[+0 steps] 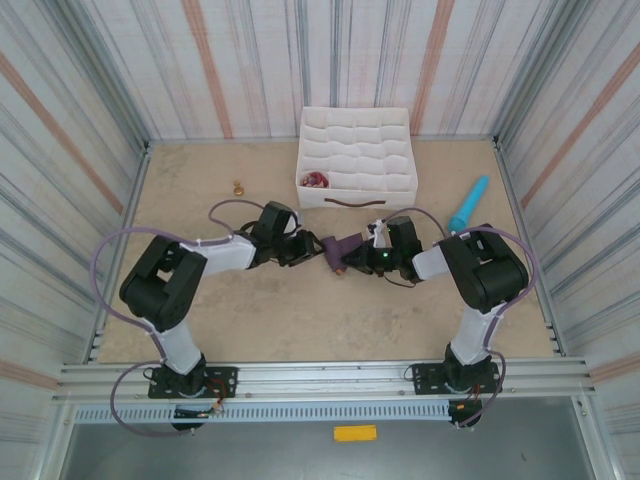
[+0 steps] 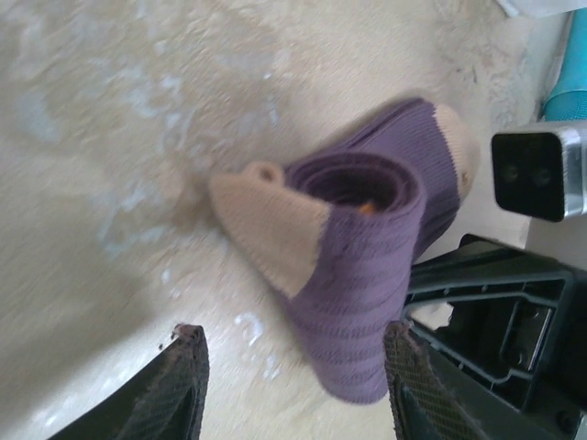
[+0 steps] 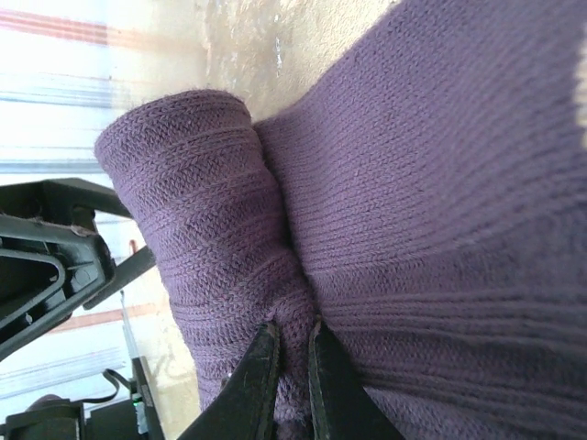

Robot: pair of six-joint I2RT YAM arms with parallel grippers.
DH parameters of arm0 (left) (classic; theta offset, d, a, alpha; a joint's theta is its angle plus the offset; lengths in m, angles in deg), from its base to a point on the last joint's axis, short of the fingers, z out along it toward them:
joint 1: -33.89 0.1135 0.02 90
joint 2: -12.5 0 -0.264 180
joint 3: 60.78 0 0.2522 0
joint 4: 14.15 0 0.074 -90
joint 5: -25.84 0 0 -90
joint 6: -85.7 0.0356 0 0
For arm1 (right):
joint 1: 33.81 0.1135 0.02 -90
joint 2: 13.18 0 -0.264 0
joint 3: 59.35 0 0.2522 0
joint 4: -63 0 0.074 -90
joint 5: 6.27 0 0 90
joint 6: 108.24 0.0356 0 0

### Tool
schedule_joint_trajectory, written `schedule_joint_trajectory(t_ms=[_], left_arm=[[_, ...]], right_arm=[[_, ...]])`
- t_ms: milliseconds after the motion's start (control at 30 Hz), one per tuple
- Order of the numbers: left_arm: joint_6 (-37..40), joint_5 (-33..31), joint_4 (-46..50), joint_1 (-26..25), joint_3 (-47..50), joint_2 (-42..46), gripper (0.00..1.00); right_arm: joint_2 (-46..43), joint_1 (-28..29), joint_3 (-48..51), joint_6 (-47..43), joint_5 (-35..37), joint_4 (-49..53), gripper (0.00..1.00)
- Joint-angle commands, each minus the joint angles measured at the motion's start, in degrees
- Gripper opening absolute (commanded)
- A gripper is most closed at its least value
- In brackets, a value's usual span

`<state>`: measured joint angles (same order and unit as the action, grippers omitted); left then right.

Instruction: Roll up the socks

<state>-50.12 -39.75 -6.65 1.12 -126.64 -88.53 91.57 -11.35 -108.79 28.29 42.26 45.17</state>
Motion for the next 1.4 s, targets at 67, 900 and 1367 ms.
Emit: schedule_joint_trajectory(t_ms=[67,900,1367], left_arm=[[2.0,-0.5,-1.6,-1.3,-4.0,-3.8,0.54],[0.7,-2.1,4.2,-2.2,-8.5,-9.5,0.12],[-0.4,-1.4,10.7,-1.4,-5.9,-5.4,0.12]], right_arm=[[2.6,-0.6,1.3,1.8,3.3,9.2,0.00],[-11.1,3.5,-4.9,-14.1,15.5,29.6,0.33],[-19.9,26.8,-10.8,-29.0,55.8,39.6,0.65]])
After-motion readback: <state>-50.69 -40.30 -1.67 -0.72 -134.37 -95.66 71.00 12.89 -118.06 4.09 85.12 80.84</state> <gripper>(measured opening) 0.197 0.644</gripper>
